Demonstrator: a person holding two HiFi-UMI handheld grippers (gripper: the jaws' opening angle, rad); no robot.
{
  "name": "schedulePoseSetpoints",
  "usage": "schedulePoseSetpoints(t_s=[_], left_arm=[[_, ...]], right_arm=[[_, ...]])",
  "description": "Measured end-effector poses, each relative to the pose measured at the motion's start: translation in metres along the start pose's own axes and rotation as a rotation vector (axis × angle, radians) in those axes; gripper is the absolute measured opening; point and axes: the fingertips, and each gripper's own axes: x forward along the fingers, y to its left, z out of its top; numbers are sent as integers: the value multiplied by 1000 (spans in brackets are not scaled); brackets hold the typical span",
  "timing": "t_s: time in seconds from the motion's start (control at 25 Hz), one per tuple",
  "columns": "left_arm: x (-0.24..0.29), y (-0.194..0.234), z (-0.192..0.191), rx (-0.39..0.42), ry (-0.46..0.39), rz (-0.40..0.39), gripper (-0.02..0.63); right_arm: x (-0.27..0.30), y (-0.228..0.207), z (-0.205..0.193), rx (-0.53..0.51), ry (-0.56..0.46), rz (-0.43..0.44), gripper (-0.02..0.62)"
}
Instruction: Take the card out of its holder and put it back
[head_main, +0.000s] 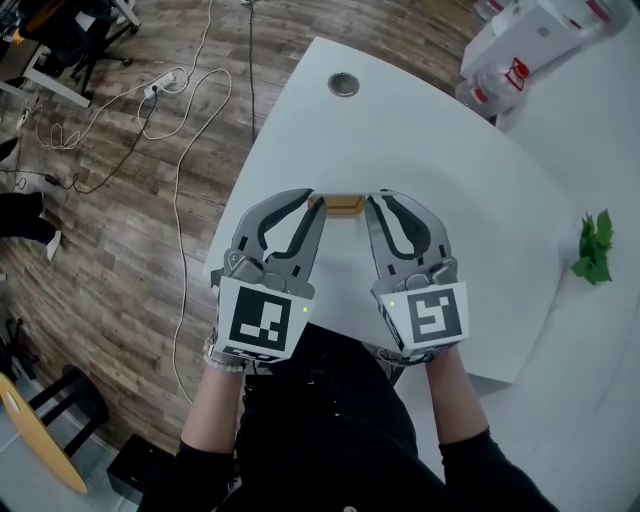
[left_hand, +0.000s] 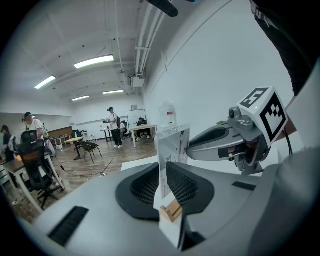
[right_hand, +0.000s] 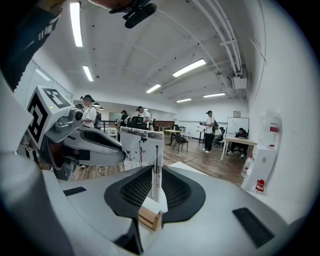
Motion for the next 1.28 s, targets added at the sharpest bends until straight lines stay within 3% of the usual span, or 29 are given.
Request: schedulePoseSetpoints(t_s=[0.64, 1.28], left_arm=[[15, -8, -52, 14, 60, -26, 55], [22, -6, -59, -4, 63, -36, 55]], right_arm=[[18, 3, -39, 34, 54, 12, 89], [25, 0, -47, 39, 76, 7, 89]])
